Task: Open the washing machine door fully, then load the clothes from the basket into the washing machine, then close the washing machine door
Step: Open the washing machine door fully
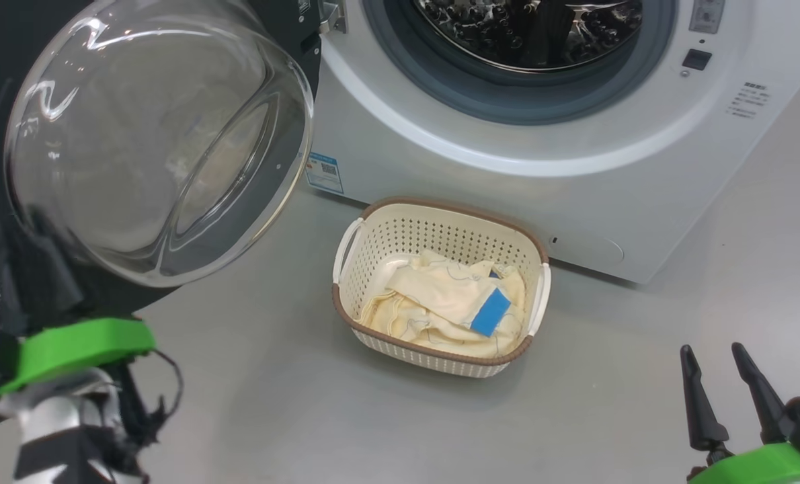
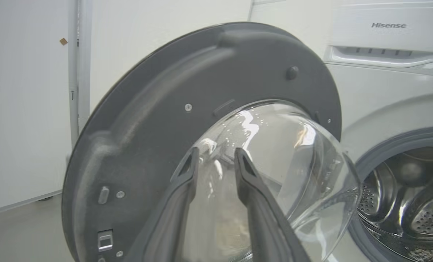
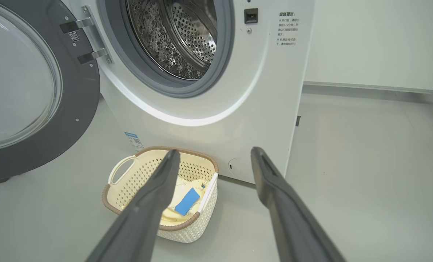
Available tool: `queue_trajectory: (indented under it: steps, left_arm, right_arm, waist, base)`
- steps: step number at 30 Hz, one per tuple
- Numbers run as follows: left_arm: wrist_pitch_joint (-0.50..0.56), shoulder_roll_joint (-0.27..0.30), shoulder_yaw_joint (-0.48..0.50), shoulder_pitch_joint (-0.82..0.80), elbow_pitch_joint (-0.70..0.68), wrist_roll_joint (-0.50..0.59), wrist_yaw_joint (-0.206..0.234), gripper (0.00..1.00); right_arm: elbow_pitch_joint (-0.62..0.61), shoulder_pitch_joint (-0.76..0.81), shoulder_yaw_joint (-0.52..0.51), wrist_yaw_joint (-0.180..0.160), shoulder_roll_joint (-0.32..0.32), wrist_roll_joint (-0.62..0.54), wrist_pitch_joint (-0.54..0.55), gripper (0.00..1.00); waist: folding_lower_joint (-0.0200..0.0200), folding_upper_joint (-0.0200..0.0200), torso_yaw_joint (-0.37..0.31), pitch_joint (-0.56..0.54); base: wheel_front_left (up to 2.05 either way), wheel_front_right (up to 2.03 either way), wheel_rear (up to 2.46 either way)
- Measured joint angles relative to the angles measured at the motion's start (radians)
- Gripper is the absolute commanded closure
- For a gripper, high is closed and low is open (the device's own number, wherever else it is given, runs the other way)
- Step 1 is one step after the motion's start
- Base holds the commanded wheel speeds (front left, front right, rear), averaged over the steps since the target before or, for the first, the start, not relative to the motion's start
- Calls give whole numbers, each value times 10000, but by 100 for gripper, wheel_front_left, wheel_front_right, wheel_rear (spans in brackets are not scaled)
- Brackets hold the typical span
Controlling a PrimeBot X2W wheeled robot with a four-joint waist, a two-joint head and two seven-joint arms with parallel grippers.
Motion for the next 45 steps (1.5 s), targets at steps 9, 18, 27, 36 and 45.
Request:
queue_trajectory:
  steps: [9,18,27,36,45]
  left_arm:
    - [-2,29,-1891,1289,-2128,-159,286,0]
    - [-6,61,-2458,1903,-1802,-144,-771,0]
    - [-8,86,-2077,2681,-972,35,-1699,0]
    - [-2,86,-1237,3515,-587,186,-2500,0]
    - [-2,86,-771,3875,-550,316,-2798,0]
  right_arm:
    - [13,-99,136,0,23,0,-2,0]
    - [-8,-102,267,0,98,0,-2,0]
    - [-73,-97,384,0,171,-6,-2,0]
    - [-121,-63,489,0,186,-12,-2,0]
    - [-186,-45,445,0,194,-13,-2,0]
  waist:
    - [0,0,-424,-228]
    - [0,0,-1280,-410]
    - [0,0,-2399,-513]
    - [0,0,-3277,-657]
    - [0,0,-3762,-644]
  base:
    - [0,0,0]
    - [0,0,0]
    - [0,0,0]
    - [0,0,0]
    - [0,0,0]
